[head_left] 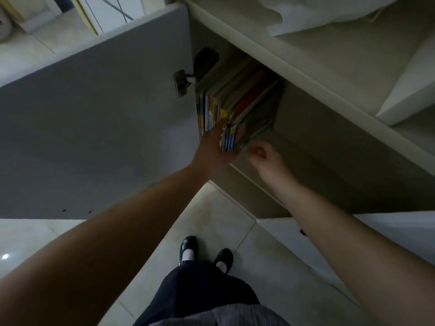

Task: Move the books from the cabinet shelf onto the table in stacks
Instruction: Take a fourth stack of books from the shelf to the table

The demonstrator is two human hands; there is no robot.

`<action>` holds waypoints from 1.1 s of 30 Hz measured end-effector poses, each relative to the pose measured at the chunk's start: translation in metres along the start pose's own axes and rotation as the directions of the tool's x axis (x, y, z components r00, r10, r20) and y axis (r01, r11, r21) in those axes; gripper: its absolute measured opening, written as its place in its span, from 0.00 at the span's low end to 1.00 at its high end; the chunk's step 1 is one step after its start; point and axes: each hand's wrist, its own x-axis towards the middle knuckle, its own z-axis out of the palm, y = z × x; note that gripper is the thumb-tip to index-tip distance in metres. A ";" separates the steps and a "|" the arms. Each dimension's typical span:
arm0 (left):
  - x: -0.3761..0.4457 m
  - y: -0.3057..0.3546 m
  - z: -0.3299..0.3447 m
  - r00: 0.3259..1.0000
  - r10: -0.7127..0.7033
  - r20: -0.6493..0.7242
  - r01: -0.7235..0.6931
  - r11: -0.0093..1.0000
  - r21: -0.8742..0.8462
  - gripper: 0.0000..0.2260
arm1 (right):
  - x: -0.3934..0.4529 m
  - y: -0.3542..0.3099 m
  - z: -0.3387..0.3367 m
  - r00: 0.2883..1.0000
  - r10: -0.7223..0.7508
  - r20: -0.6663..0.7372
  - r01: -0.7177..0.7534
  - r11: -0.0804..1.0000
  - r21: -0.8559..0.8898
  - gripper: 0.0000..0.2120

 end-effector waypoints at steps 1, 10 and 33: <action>0.007 -0.002 0.001 0.998 0.060 0.010 -0.060 0.997 0.045 0.31 | 0.009 -0.002 0.001 1.000 -0.007 0.003 0.007 0.999 0.039 0.16; 0.050 -0.035 0.001 0.995 0.089 0.042 -0.096 0.972 0.214 0.40 | 0.053 -0.004 0.011 1.000 -0.015 0.021 0.014 0.999 0.036 0.10; 0.051 -0.061 0.051 0.983 0.118 -0.140 -0.106 0.990 0.089 0.33 | 0.064 0.015 -0.004 0.998 0.063 -0.026 -0.054 0.962 0.267 0.17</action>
